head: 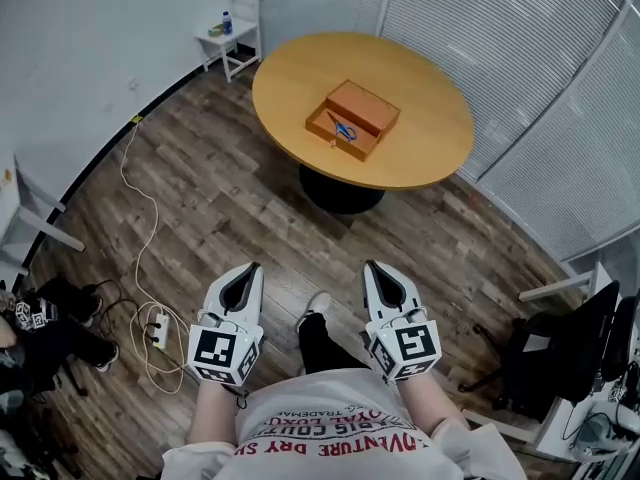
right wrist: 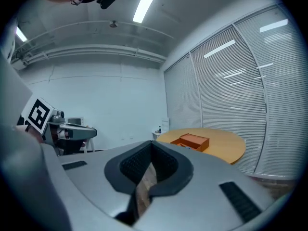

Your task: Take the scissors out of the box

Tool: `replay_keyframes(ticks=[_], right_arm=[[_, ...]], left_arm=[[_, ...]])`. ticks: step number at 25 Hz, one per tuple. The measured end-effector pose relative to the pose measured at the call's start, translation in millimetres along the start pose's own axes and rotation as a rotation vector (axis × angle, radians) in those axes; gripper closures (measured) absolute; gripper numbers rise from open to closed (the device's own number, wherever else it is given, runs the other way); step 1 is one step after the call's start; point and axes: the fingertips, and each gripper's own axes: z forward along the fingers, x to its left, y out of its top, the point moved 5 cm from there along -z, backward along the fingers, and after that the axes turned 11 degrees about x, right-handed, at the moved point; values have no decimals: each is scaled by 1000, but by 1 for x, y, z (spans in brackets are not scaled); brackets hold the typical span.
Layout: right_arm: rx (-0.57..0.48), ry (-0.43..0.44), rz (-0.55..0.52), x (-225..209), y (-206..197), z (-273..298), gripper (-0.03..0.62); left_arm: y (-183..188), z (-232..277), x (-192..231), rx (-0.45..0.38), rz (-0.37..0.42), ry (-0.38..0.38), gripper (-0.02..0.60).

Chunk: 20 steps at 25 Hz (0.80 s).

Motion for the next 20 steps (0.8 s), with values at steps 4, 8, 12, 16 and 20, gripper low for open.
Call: replay_keyframes(ticks=[4,8,12,16,20], right_arm=[[-13,-33,-1,-35,21,44,586],[2,-54,7,-73,42,96,586],[22,-84,52,-116,65,150,586],[29,-107,52,-147,81,194,586],[48,-111,52,-169,90,225,586]], left_arm=[[29,60,16,-17,25,-41,572],[56,126,34,-11,25,-84,572],[87,188,51,19,64,-148,572],[117,234,75,8,75,-144,572],[132,272,90,15,90,-147,572]])
